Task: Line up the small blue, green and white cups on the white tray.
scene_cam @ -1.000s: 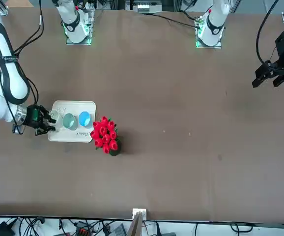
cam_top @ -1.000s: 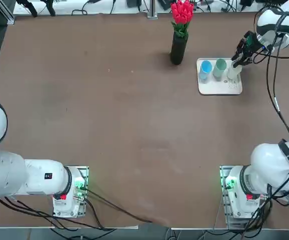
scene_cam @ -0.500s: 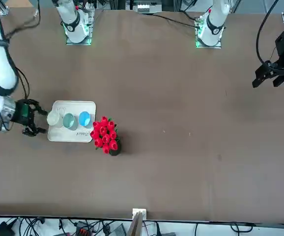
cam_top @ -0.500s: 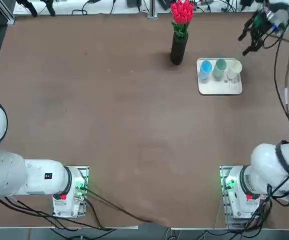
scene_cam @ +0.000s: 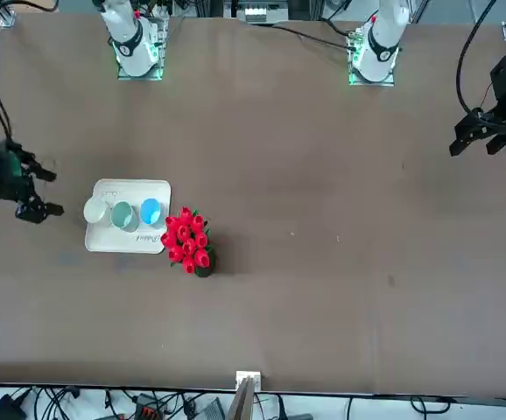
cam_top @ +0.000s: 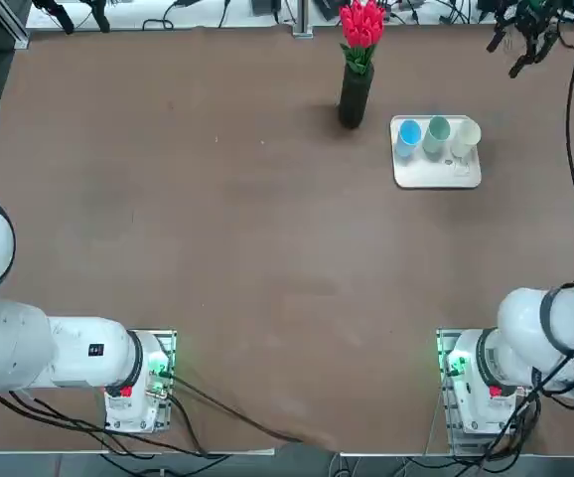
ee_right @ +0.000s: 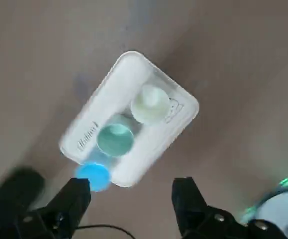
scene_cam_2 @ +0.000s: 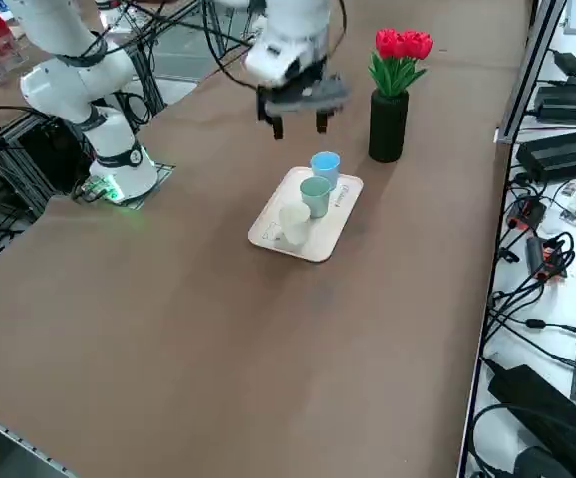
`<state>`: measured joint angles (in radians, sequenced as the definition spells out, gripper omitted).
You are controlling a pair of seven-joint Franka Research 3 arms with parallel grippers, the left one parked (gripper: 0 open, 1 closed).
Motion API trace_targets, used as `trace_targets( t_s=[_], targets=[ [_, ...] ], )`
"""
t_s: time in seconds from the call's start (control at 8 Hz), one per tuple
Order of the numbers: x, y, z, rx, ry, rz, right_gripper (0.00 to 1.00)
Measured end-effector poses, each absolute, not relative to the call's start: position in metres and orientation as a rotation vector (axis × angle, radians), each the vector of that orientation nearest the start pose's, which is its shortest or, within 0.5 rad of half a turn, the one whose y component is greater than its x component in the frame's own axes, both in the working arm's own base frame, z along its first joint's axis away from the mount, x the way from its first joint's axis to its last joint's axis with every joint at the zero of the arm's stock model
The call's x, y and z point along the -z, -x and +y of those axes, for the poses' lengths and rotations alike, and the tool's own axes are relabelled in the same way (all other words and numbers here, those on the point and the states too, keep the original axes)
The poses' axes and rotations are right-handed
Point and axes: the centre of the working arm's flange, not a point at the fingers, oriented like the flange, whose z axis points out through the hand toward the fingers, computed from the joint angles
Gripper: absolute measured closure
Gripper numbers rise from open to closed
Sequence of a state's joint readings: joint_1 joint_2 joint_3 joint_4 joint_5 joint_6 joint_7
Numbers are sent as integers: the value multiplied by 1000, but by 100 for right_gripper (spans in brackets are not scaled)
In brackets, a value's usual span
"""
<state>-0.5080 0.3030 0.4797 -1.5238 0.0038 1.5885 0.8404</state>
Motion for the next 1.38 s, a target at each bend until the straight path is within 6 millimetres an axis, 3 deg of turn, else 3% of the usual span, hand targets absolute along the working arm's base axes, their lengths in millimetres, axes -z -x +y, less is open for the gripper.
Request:
trace_targets(
  t_s=[0.25,0.5,0.62,0.88,1.12,1.38],
  targets=[
    [-514,-612,-39,-435,2955,805,0],
    [-545,-604,-43,-423,3025,303,0],
    [-559,-600,-36,-391,3058,150,0],
    [-580,-595,0,-324,3122,10,0],
    [-594,-592,32,-148,3144,-133,0],
    [-604,-574,27,18,3143,-186,0]
  ],
)
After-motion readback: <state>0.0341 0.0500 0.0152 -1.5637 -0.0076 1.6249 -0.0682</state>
